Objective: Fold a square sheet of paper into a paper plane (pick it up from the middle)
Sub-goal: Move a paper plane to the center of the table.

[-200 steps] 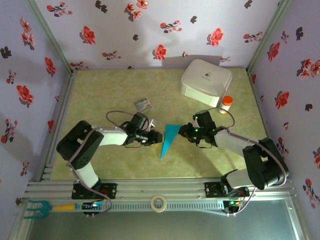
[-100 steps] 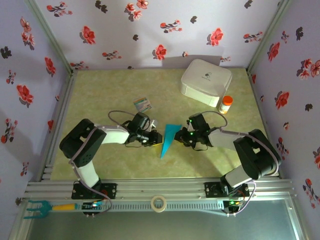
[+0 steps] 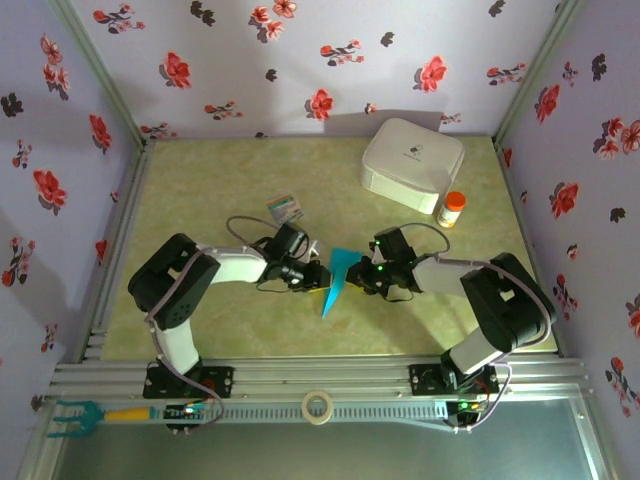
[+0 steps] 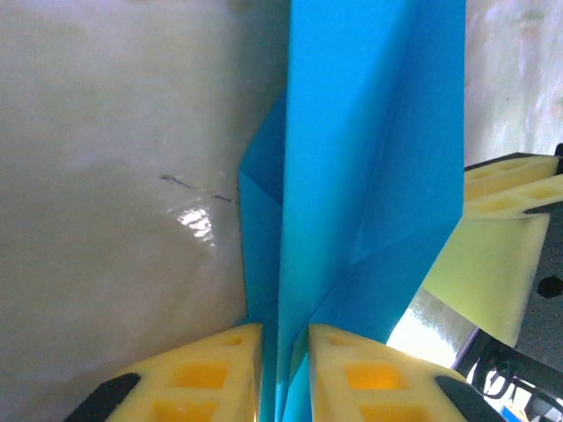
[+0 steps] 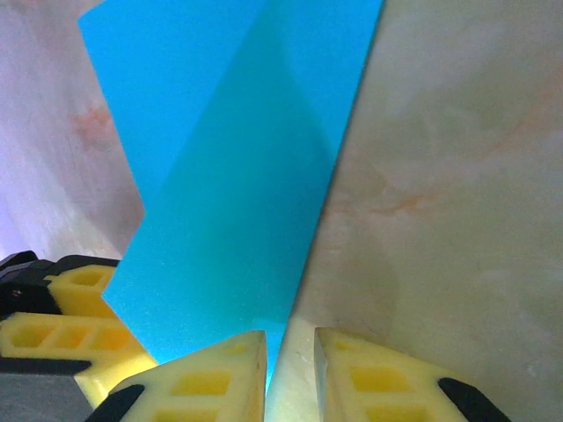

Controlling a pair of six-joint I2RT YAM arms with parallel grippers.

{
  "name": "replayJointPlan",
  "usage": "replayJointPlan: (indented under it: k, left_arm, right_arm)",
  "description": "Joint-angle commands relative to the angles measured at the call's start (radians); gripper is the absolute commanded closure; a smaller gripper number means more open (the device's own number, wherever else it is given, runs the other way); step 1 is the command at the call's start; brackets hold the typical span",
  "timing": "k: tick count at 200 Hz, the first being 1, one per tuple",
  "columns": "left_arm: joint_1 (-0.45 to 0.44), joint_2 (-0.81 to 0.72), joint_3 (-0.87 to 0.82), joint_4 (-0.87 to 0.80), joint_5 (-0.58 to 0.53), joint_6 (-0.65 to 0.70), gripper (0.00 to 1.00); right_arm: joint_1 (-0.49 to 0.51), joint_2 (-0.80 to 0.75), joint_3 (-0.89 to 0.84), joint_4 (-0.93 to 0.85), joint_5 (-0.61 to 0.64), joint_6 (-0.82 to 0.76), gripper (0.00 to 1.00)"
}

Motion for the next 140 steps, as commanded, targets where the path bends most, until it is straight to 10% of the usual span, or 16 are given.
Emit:
replayJointPlan:
  k: [1, 140]
  left_arm:
    - [-0.009, 0.001, 0.016, -0.055, -0.013, 0.033, 0.81]
    - [-0.037, -0.054, 0.086, -0.236, -0.120, 0.121, 0.70]
  right_arm:
    - [0.010, 0.024, 0.024, 0.020, -0.022, 0.003, 0.79]
    - [0.026, 0.073, 0.040, 0.046, -0.045, 0.005, 0.79]
